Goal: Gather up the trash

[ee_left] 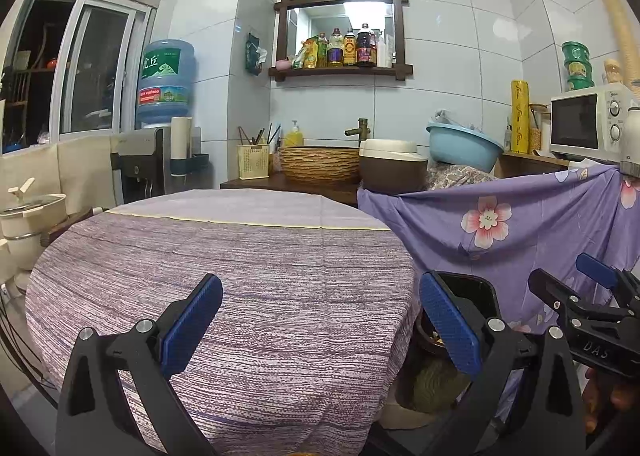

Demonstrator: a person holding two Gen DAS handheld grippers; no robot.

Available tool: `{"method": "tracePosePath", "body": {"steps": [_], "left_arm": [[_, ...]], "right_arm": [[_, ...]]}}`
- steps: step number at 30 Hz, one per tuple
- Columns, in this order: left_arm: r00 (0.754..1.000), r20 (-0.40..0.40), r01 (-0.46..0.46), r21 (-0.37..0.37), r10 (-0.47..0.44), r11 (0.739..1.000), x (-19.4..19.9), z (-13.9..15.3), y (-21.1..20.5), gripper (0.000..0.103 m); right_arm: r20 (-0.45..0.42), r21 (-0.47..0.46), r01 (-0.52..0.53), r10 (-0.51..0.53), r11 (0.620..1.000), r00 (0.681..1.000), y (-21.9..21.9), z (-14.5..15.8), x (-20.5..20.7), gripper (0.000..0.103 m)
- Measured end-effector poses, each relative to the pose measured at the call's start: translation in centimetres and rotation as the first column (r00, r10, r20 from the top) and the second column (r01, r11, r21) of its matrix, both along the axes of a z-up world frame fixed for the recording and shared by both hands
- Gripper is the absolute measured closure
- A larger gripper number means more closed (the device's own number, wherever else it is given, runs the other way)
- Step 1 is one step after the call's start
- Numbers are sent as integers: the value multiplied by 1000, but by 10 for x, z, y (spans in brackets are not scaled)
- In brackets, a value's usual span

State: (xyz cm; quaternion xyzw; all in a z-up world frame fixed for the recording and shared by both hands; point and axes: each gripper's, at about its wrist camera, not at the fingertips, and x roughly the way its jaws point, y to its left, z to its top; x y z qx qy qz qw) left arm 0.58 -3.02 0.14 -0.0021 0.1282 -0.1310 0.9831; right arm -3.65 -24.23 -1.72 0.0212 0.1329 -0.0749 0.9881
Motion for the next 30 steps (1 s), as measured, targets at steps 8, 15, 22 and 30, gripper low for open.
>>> {"method": "tracePosePath", "body": {"steps": [8,15,22,30], "left_arm": [[1000,-2,1,-1,-1,1000,-1,1,0,5],[1000,-3,1,-1,-1,1000,-1,0,-1,5],[1000,-6,2,9,-2,1000,-2,-2,-5,5],[1000,-29,-6,3,6,1000,1,-4,-4,5]], "right_arm": [[-3,-1,1,-1,1000,1000,2,-2,0,6],[-3,1,2,-2,1000,1000,2,-3,0,6],[-11,10,4,-4,1000,1000,2,-6,1,6],[-14,15,10,-10,1000,1000,2,-5,0,6]]}}
